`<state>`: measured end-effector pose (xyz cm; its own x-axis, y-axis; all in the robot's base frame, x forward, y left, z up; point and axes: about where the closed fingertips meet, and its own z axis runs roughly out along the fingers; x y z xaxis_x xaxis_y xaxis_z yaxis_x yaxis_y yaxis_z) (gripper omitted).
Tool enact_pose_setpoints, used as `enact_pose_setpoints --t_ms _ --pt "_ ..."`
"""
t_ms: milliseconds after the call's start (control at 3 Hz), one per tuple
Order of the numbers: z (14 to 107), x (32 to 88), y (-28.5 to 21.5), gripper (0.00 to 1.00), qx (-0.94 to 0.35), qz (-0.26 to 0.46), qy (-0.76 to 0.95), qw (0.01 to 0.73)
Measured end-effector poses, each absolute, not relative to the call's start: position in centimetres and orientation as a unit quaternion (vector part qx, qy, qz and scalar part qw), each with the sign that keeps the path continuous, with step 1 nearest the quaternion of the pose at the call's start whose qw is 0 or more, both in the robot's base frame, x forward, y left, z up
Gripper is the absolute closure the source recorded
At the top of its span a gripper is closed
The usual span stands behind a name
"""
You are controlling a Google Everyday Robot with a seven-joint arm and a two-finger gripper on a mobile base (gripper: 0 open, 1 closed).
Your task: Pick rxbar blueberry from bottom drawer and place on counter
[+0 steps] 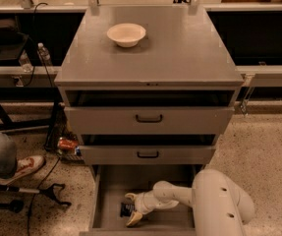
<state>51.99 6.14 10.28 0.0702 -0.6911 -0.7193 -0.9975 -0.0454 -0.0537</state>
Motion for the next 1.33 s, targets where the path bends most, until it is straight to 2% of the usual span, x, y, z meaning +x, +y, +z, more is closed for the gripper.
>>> enact_pose_setpoints --t_ms 333,1000,1333 --pt "10.1 52.0 6.4 0.56 -0.675 0.261 0.627 0.289" --pt "10.7 52.0 6.4 1.00 -0.675 0.261 0.627 0.289" --pt "13.9 52.4 6.0 1.00 -0.673 0.280 0.607 0.317"
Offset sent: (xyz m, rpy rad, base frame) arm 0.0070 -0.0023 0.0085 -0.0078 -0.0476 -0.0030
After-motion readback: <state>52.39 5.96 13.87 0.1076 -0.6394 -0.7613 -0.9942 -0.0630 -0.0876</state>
